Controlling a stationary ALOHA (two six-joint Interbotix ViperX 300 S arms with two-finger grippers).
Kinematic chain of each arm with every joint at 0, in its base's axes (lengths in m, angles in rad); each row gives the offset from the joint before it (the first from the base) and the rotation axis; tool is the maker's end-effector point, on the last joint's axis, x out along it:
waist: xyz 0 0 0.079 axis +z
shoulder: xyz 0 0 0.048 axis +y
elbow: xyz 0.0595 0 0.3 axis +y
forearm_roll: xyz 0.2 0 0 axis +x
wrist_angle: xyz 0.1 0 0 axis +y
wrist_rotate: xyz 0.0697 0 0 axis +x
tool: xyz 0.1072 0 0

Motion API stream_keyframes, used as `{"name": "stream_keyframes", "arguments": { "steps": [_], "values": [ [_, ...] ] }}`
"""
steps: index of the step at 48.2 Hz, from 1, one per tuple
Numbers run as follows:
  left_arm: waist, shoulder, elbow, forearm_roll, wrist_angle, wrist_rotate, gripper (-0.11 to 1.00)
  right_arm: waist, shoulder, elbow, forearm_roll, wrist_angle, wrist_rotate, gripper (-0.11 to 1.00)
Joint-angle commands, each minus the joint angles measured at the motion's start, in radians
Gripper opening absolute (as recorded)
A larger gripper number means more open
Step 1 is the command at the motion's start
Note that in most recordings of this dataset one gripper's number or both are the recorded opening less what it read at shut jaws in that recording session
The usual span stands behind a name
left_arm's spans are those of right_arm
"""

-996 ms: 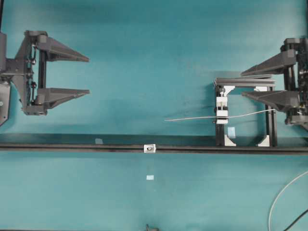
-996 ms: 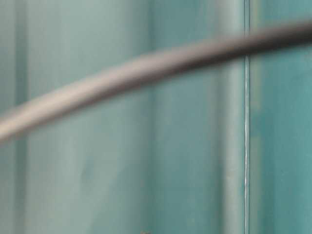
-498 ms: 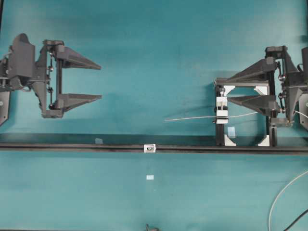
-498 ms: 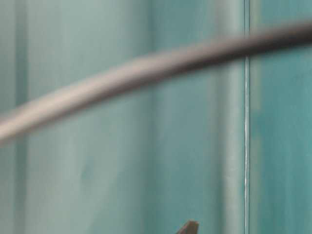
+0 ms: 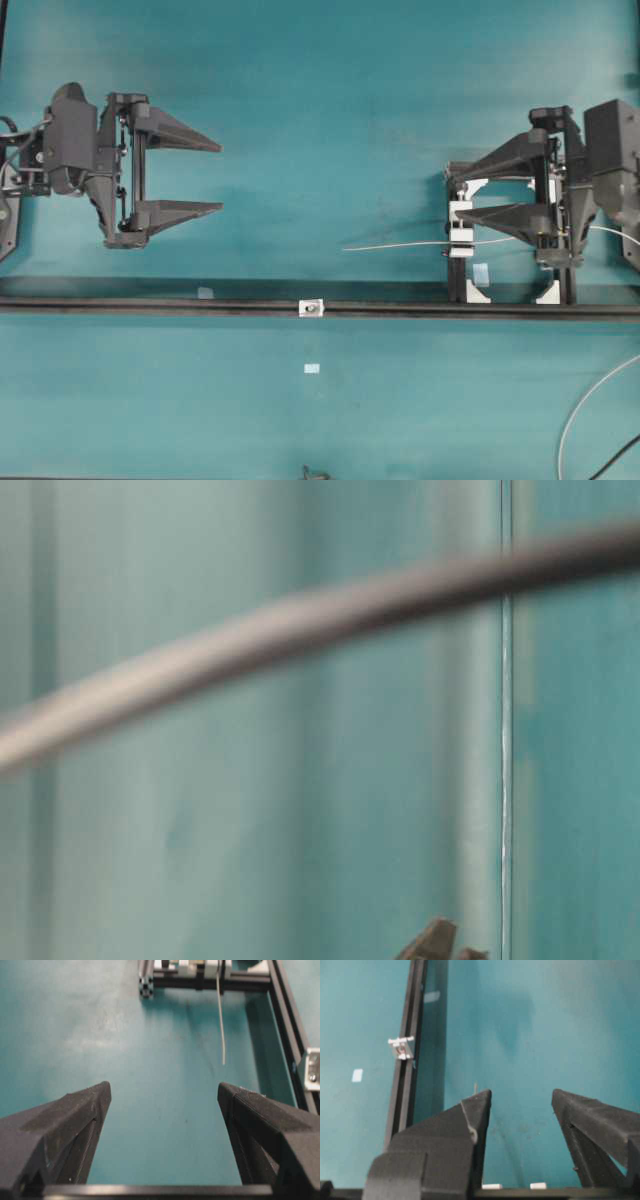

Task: Insert the wire through the hole in the metal fitting marked with a red label.
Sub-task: 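Lower the right gripper over the grey wire end and close on it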

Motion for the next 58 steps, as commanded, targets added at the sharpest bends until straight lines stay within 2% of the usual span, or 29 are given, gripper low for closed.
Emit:
{"name": "stream_keyframes", "arguments": {
  "steps": [1, 8, 18, 58],
  "values": [
    [-0.005, 0.008, -0.009, 0.0, -0.012, 0.0, 0.87, 0.009, 0.023, -0.026, 0.0, -0.02, 0.002, 0.64],
    [-0.008, 0.021, -0.012, 0.0, -0.018, 0.0, 0.86, 0.021, 0.069, -0.031, 0.0, -0.046, 0.006, 0.64],
    [-0.009, 0.037, -0.009, 0.0, -0.018, -0.002, 0.86, 0.032, 0.14, -0.046, 0.002, -0.049, 0.046, 0.63],
    [-0.028, 0.075, -0.015, 0.0, -0.018, -0.005, 0.86, 0.071, 0.393, -0.156, 0.0, -0.075, 0.075, 0.63]
  ]
}}
